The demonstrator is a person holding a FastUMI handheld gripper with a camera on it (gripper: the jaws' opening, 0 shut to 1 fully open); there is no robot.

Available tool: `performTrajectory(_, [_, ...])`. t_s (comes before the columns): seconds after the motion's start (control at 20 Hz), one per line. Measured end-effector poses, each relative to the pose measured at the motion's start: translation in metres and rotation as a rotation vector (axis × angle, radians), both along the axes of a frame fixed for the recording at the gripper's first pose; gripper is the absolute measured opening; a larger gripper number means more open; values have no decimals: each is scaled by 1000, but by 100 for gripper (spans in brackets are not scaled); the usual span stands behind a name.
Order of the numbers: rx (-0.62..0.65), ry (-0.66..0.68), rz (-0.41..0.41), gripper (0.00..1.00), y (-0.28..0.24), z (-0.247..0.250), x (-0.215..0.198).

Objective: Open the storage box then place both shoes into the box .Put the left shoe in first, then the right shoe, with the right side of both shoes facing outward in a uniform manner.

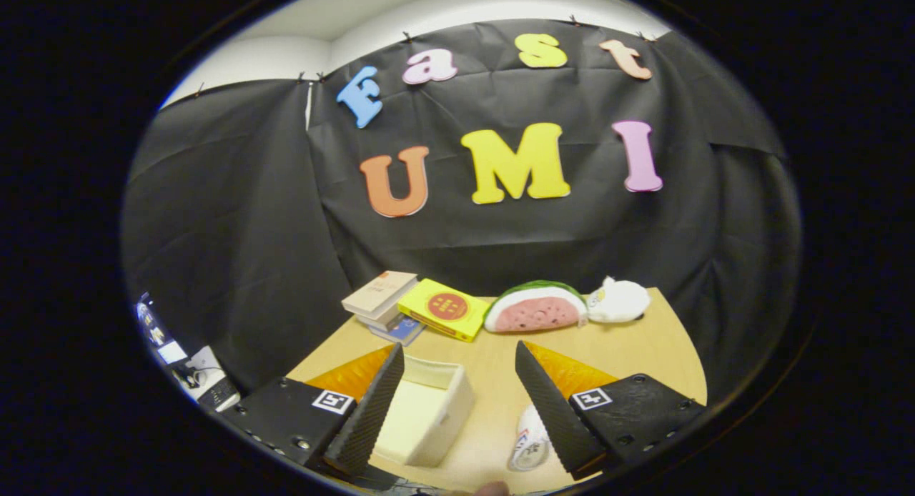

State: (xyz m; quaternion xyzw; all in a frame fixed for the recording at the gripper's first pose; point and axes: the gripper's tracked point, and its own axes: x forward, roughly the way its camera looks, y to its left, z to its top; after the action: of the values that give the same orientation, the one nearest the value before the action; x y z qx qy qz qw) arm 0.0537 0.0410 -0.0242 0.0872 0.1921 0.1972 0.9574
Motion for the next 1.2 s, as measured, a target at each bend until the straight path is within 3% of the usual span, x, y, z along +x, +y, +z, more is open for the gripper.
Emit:
performTrajectory(0.3, [-67,159,-55,94,-66,-95,17])
performTrajectory(0.6, [-132,409,-12,95,-66,-223,21])
performTrajectory(0.7, [-159,457,-39,95,-71,-252,29])
performTrajectory(1.05, [-154,623,-90,95,-69,-314,36])
performTrajectory(1.2, [-139,676,-90,84,-67,-328,33])
